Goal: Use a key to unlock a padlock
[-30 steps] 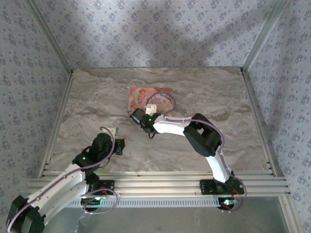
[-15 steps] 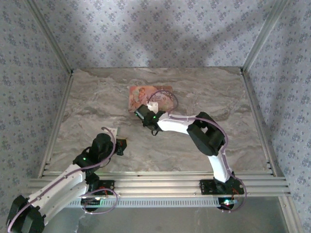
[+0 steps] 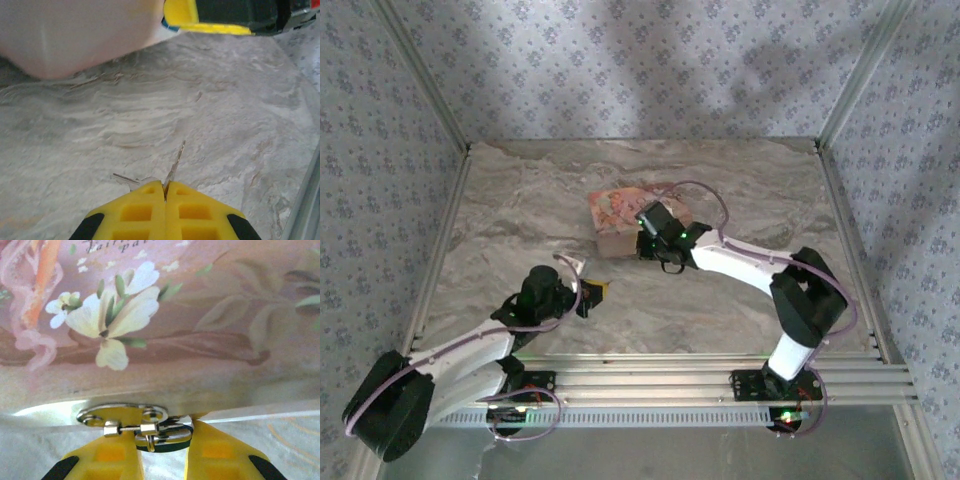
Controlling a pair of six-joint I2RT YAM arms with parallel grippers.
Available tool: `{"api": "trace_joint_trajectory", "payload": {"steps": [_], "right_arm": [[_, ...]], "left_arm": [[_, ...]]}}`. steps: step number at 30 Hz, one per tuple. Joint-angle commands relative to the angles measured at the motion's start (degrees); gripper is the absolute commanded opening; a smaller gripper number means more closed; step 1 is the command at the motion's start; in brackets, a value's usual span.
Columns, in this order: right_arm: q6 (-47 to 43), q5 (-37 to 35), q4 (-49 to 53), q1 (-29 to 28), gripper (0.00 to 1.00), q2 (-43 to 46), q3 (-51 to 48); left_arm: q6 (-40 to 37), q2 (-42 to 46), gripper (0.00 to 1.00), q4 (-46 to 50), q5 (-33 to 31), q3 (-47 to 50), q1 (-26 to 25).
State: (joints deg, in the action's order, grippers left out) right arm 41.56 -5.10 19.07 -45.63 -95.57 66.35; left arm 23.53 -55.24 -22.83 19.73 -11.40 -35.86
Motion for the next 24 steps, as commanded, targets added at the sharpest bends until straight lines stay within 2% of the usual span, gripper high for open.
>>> {"api": "trace_joint_trajectory", "payload": {"steps": [1, 11, 17, 24], "right_arm": [[0.63, 6.22, 1.07, -0.05, 0.00, 4.15, -0.23], [3.20, 14.04, 2.31, 1.42, 0.00, 6.59, -0.34], [6.23, 17.84, 1.31, 1.93, 0.00, 5.83, 0.70], [9.74, 22.65, -0.52, 3.21, 0.00, 6.13, 0.80]], "left_arm": [[-1.35, -1.26, 0.00, -12.77, 2.83, 1.35, -0.91], [-3.71, -1.90, 0.00, -15.19, -0.58, 1.37, -3.61], [-3.34, -7.22, 0.00, -23.37, -5.35, 3.06, -8.27], [-2.25, -13.51, 0.00, -31.02, -7.48, 2.81, -8.87]]}}
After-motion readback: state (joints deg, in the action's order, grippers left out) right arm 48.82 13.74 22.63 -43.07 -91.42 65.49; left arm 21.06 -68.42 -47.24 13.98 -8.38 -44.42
